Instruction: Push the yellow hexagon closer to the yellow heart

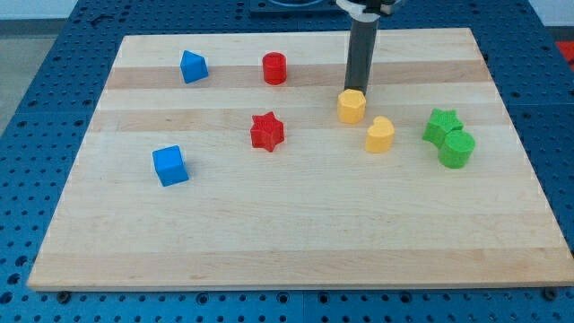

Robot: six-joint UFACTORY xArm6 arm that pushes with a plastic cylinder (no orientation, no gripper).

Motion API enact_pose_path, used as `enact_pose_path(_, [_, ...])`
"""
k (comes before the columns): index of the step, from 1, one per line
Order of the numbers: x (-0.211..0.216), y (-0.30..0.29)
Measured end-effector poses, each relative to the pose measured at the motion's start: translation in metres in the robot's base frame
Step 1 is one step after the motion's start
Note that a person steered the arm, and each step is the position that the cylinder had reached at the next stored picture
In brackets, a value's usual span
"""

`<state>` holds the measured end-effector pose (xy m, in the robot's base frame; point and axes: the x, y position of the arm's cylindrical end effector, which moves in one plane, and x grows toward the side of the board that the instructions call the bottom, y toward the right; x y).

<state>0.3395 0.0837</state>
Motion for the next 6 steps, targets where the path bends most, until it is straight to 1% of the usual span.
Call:
enact_pose_path(1, [-0.024,-0.018])
enact_pose_path(2, [-0.024,-0.029])
enact_pose_path(3, [0.013,-0.032])
enact_pose_path(4, [0.022,-0.027])
enact_pose_path(6, [0.025,0.008])
